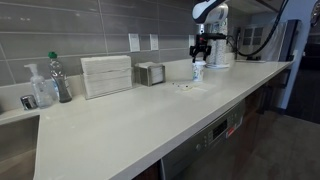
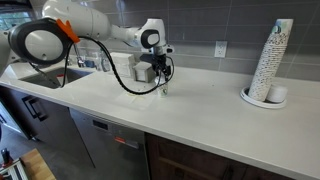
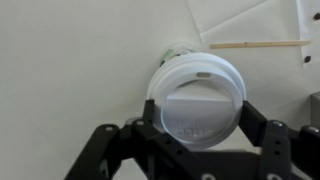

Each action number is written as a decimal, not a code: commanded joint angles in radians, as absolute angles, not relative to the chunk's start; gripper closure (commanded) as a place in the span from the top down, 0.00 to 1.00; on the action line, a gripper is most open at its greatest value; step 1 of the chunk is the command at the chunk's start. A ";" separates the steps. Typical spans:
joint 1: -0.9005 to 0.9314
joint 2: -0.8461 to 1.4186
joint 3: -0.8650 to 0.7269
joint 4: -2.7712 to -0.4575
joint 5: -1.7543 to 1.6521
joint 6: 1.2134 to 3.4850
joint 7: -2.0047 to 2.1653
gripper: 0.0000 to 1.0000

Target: Put the lid on the cup

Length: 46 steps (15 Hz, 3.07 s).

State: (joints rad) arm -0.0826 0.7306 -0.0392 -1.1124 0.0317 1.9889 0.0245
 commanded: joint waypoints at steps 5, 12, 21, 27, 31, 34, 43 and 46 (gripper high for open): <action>-0.095 0.781 -0.028 -1.026 0.046 1.963 0.011 0.57; -0.084 0.793 -0.034 -1.019 0.031 1.922 0.016 0.57; -0.083 0.785 -0.033 -1.018 0.030 1.901 0.008 0.57; -0.083 0.785 -0.033 -1.020 0.031 1.900 0.006 0.78; -0.083 0.781 -0.031 -1.022 0.031 1.895 0.001 0.90; -0.082 0.779 -0.029 -1.024 0.032 1.891 -0.002 0.91; -0.079 0.783 -0.034 -1.027 0.021 1.892 -0.003 0.95; -0.075 0.787 -0.038 -1.030 0.012 1.889 -0.002 0.99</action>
